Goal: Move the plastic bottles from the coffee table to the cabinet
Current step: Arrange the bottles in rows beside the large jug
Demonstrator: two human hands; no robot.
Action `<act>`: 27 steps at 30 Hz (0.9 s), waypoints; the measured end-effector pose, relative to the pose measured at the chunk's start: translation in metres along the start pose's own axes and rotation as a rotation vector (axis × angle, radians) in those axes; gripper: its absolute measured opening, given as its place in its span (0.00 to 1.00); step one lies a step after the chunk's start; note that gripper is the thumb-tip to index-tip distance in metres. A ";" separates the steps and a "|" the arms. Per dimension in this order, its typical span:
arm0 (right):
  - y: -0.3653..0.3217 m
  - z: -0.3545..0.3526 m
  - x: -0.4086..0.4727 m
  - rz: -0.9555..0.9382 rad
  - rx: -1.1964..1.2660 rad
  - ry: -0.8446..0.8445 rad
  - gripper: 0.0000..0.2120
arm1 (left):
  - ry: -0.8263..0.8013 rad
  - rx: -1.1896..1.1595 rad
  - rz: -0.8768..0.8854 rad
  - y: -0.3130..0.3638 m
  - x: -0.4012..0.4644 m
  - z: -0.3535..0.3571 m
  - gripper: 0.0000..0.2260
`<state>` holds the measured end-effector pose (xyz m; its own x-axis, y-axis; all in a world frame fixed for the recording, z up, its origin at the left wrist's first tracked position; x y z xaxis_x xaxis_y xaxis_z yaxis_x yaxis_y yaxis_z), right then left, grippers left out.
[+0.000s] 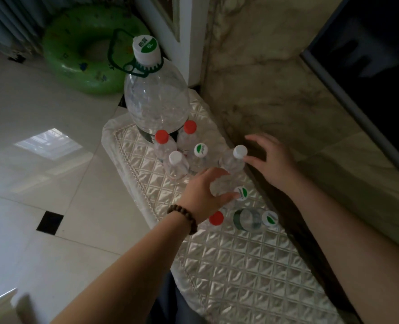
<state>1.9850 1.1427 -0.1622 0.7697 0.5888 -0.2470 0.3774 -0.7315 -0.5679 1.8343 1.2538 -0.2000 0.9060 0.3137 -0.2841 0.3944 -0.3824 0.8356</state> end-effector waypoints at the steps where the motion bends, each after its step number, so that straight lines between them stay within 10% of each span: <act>1: 0.002 0.002 0.000 -0.007 -0.010 -0.020 0.25 | -0.045 0.029 -0.008 0.002 0.007 0.006 0.25; 9: 0.006 0.008 0.000 -0.012 0.062 -0.052 0.28 | -0.318 0.298 -0.018 -0.002 0.038 0.038 0.25; 27: -0.001 0.046 0.000 0.087 -0.016 0.061 0.17 | 0.311 -0.055 -0.183 -0.058 -0.037 -0.041 0.19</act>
<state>1.9611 1.1597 -0.1978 0.8296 0.5009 -0.2468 0.3154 -0.7850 -0.5331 1.7716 1.2998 -0.2185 0.7276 0.6255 -0.2816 0.5290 -0.2504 0.8108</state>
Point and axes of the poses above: each hand's wrist, its own x-axis towards the middle knuckle, its own z-axis out of the palm, y = z × x, the point moved 4 cm from there along x, towards the middle knuckle
